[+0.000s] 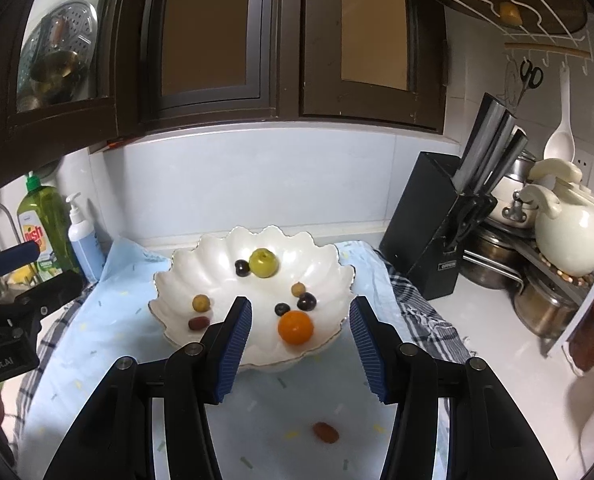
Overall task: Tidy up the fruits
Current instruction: 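Withdraw from the bowl, moving the left tool to the mandarin while the right tool approaches the date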
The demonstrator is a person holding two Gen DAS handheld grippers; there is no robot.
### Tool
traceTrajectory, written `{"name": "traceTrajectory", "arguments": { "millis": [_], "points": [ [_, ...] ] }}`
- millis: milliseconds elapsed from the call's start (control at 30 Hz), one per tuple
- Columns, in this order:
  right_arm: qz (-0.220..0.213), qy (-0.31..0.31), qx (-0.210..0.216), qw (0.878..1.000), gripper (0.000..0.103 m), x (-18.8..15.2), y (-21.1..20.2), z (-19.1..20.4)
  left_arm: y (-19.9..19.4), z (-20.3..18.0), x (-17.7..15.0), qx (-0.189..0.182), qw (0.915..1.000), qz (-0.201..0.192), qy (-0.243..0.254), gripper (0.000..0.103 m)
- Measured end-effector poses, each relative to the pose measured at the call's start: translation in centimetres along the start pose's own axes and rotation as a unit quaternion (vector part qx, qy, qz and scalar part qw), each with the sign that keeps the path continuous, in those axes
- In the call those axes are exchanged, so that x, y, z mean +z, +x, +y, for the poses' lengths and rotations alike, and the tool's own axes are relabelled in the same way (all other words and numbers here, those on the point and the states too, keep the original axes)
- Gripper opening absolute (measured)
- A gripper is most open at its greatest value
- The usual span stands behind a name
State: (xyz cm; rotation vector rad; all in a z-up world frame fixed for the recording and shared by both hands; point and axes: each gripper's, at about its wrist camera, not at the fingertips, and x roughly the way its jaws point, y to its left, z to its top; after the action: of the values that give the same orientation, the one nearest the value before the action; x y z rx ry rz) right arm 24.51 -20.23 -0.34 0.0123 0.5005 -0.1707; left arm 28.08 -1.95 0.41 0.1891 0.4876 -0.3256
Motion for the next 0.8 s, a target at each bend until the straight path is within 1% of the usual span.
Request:
{"name": "traceTrajectory", "arguments": {
  "millis": [233, 367, 467, 667, 800],
  "points": [
    [0.004, 0.005, -0.018, 1.000, 0.052, -1.3, 0.1, 0.0, 0.1, 0.4, -1.7, 0.005, 1.0000, 0.005, -0.002, 0.084],
    [0.008, 0.018, -0.026, 0.999, 0.052, -2.6, 0.2, -0.4, 0.0, 0.1, -2.8, 0.009, 0.9999, -0.004, 0.004, 0.084],
    [0.014, 0.031, -0.028, 0.999, 0.052, -3.7, 0.4, -0.8, -0.1, -0.2, -3.7, 0.004, 0.9999, -0.009, 0.009, 0.084],
    [0.040, 0.047, -0.030, 0.998, 0.052, -6.0, 1.2, -1.4, 0.8, -0.9, -5.2, -0.007, 0.9999, 0.000, 0.011, 0.084],
    [0.058, 0.049, -0.031, 0.997, 0.052, -7.4, 1.8, -1.6, 1.7, -1.4, -6.3, -0.017, 0.9996, 0.016, 0.013, 0.084]
  ]
}}
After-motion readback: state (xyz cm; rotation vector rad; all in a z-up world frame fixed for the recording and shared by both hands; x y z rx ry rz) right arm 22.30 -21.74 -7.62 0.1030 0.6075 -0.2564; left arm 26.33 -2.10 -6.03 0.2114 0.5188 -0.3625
